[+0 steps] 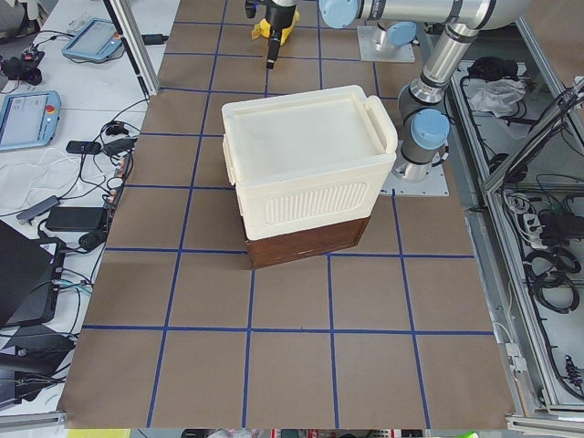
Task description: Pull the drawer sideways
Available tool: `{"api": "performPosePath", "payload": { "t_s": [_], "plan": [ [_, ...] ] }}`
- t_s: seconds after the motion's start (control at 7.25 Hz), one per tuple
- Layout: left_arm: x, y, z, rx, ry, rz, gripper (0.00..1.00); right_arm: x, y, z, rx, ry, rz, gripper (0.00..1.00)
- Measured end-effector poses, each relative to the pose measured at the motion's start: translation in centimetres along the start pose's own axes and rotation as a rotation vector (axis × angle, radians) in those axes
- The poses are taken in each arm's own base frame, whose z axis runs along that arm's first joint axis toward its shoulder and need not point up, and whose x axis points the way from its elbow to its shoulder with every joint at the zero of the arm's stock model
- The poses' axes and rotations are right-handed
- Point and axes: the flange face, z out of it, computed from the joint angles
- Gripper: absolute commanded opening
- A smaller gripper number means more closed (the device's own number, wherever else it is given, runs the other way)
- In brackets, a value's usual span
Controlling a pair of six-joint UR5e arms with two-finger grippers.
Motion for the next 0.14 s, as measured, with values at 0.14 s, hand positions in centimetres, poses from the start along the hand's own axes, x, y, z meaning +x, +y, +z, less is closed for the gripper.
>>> {"api": "performPosePath", "payload": {
  "t_s": [0.14],
  "plan": [
    [0.0, 0.02, -0.02, -0.003, 0.001, 0.009, 1.0, 0.0, 0.0, 0.0, 0.0, 0.0, 0.0, 1.0]
  ]
}}
